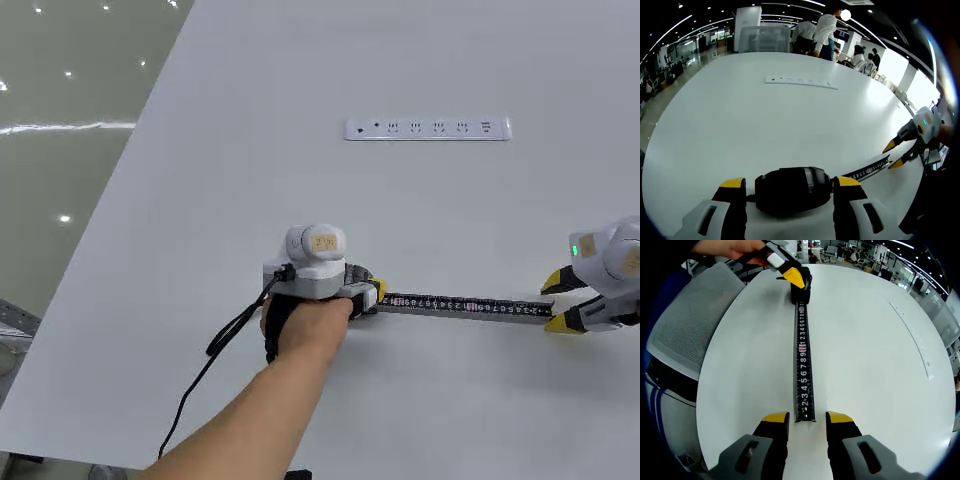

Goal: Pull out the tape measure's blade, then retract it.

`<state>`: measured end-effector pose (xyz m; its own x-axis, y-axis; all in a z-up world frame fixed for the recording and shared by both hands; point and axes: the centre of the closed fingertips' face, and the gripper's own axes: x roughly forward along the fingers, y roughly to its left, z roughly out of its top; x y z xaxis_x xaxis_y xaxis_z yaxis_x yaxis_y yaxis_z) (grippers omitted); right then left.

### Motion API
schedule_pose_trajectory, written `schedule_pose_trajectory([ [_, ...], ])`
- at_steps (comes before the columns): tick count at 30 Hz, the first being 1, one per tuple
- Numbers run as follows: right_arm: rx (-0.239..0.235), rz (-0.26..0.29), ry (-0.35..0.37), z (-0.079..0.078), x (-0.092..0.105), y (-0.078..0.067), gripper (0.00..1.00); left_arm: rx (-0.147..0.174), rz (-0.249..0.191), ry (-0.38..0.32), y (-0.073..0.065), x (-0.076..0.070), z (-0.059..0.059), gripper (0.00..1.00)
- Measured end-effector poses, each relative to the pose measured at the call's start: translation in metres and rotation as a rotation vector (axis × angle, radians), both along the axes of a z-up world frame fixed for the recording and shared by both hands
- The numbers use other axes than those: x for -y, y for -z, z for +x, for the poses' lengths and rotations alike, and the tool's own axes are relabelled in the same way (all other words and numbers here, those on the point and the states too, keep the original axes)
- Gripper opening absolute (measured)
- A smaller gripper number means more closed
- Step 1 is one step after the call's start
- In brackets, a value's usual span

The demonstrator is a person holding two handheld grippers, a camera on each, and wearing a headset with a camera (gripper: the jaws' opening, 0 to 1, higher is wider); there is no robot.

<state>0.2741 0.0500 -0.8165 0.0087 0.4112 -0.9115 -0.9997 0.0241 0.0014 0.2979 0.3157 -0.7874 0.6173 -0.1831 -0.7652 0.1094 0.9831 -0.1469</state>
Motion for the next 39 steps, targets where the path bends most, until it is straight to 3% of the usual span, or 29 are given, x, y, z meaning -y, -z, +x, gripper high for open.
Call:
schedule_pose_trajectory([
  [16,-0.004,-0.001,-0.002,-0.0023,0.0002,0.0042,0.14,-0.005,-0.004,0.006,0.0023,0.0018,0.0,0.66],
  [39,0.004,0.015,-0.022,-0.0029,-0.0002,0.0035,0.12,0.007,-0.002,0.021,0.002,0.0051,-0.0013,0.6],
])
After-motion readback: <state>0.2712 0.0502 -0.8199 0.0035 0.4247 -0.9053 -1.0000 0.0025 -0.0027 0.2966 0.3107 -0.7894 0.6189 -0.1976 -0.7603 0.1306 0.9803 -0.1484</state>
